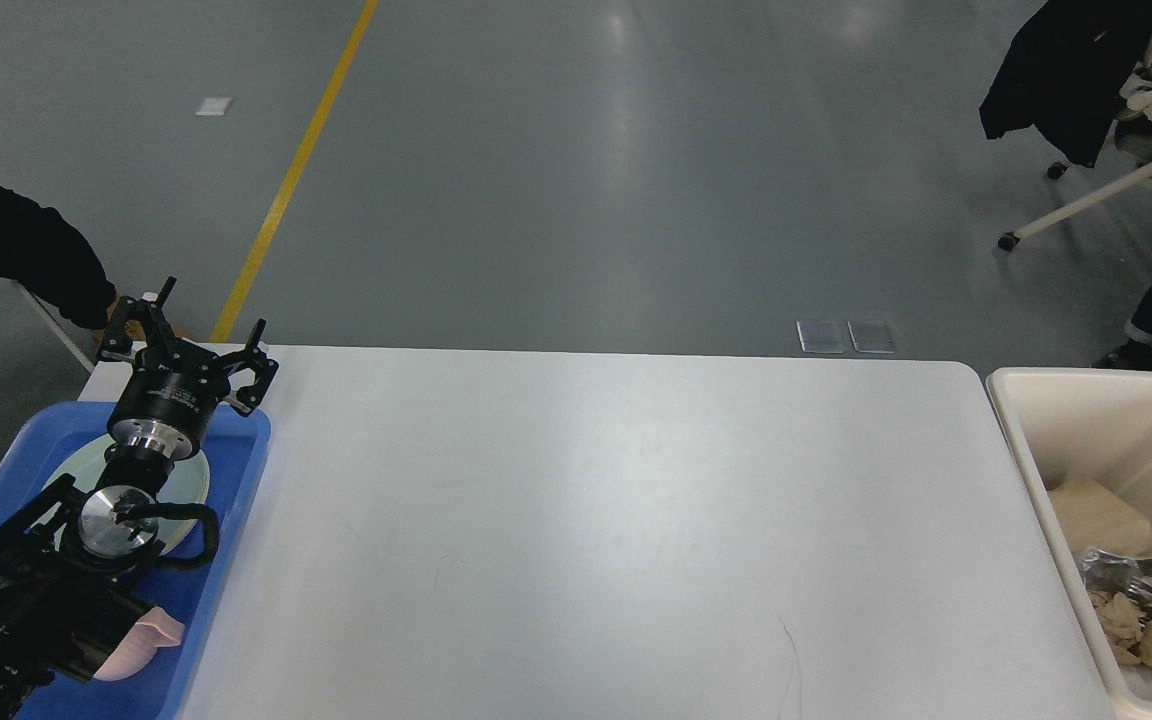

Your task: Tidy desktop

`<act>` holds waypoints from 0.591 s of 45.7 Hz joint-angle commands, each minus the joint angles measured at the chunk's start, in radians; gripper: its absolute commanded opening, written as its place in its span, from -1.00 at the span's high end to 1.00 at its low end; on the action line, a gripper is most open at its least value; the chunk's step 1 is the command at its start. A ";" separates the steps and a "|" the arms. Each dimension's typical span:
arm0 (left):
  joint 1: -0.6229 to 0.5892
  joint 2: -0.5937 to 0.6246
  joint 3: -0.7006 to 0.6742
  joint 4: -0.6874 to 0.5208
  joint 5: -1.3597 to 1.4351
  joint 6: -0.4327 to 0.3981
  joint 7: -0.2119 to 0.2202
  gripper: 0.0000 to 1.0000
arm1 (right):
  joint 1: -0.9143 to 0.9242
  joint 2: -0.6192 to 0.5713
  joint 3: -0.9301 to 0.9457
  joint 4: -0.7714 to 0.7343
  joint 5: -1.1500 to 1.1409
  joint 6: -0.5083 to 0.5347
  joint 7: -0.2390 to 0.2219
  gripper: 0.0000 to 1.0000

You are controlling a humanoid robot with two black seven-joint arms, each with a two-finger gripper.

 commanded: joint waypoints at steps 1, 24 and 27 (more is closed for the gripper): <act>0.000 0.000 0.000 0.000 0.000 0.000 0.000 -0.93 | 0.076 0.069 0.171 0.006 0.001 0.122 0.002 -1.00; 0.000 0.000 0.000 0.000 0.000 0.000 0.000 -0.93 | -0.200 0.207 0.736 -0.089 0.004 0.147 0.004 -1.00; 0.000 0.000 0.000 0.000 0.000 0.000 0.000 -0.93 | -0.266 0.261 0.791 -0.098 0.004 0.147 0.004 -1.00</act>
